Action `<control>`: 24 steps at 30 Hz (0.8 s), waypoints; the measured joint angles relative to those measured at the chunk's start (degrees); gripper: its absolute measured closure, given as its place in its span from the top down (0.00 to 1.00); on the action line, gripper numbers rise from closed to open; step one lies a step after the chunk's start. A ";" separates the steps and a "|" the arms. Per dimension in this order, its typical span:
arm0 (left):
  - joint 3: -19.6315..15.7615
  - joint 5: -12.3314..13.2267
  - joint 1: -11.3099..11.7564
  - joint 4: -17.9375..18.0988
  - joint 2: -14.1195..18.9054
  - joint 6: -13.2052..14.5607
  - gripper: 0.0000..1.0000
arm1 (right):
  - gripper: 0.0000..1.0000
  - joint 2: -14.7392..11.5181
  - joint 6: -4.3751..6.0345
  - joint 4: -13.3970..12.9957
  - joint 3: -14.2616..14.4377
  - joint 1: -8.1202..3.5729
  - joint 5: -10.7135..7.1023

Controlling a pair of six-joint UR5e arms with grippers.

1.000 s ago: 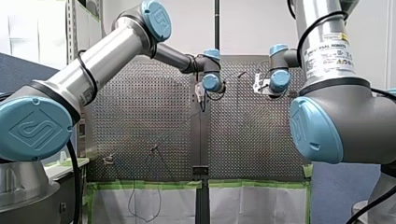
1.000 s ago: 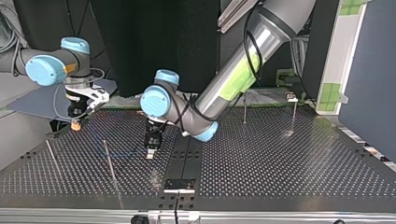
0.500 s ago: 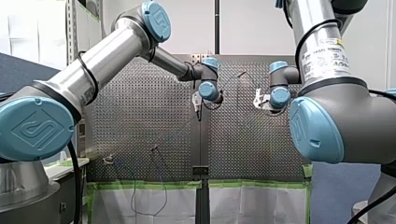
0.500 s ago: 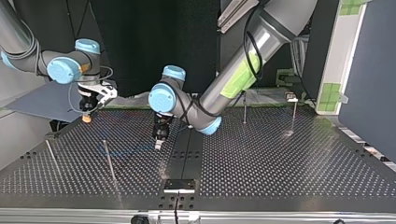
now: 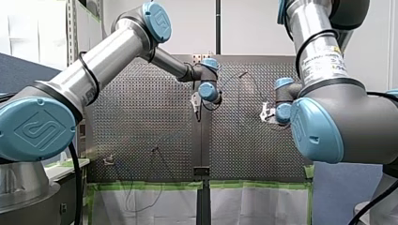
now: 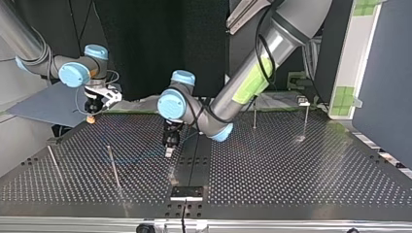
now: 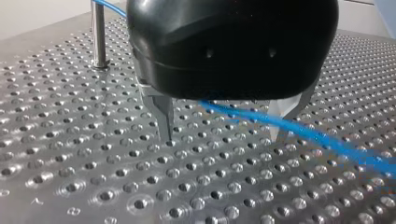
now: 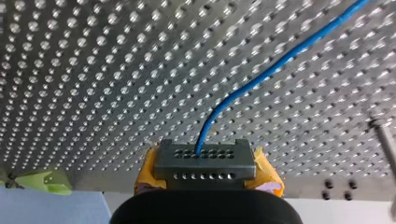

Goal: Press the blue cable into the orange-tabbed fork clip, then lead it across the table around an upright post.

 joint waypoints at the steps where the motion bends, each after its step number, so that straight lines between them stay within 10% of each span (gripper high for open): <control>1: 0.01 0.00 0.08 0.00 0.01 -0.01 1.00 | 0.00 0.26 0.03 -0.27 0.00 -0.16 -0.02; 24: 0.01 0.26 0.68 -0.23 0.05 -0.21 1.00 | 0.00 6.69 -0.84 -5.16 -0.02 -3.21 -0.01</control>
